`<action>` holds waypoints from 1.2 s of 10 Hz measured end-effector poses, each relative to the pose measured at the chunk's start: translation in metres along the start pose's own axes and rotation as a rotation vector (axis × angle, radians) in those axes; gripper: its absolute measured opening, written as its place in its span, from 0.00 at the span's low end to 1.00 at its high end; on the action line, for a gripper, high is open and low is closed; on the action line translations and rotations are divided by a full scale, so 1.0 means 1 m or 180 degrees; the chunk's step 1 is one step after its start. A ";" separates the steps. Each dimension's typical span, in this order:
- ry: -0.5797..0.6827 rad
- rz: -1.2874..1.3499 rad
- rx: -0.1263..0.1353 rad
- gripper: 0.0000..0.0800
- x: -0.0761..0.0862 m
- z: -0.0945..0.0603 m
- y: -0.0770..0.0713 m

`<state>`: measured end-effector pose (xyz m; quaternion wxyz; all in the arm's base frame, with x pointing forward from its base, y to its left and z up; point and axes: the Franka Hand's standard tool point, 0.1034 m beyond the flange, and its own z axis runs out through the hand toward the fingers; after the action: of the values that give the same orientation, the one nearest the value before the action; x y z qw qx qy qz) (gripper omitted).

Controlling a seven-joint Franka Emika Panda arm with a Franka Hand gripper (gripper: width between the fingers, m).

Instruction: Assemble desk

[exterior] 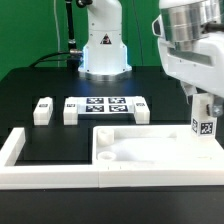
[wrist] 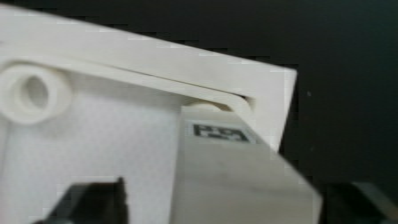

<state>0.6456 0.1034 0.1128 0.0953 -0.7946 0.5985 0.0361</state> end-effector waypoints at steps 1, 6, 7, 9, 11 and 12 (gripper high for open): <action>0.0081 -0.0801 -0.0090 0.77 -0.002 -0.003 -0.004; 0.0079 -0.2142 -0.0117 0.81 -0.003 -0.002 -0.005; 0.0149 -0.2814 -0.0176 0.81 -0.001 -0.003 -0.006; 0.0194 -0.3178 -0.0174 0.81 -0.002 -0.002 -0.008; 0.0196 -0.3067 -0.0170 0.47 -0.002 -0.002 -0.008; 0.0197 -0.2931 -0.0167 0.47 -0.001 -0.002 -0.008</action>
Offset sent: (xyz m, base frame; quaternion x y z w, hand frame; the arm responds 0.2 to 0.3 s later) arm 0.0000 0.0000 0.0000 0.0000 0.0000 -0.1938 0.9810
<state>0.6528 0.1065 0.1158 0.0634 -0.9806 0.1847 -0.0186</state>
